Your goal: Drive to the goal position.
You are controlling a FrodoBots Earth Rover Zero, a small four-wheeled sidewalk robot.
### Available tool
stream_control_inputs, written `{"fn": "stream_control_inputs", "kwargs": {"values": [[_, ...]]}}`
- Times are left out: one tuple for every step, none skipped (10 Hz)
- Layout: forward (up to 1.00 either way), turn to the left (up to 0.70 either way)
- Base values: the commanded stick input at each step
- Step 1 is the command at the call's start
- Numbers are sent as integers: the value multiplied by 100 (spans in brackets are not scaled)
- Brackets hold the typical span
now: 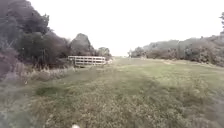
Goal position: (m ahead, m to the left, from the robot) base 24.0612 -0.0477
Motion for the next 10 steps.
{"fn": "stream_control_inputs", "kwargs": {"values": [[70,0],[70,0],[70,0],[70,0],[70,0],[70,0],[70,0],[70,0],[70,0],[70,0]]}}
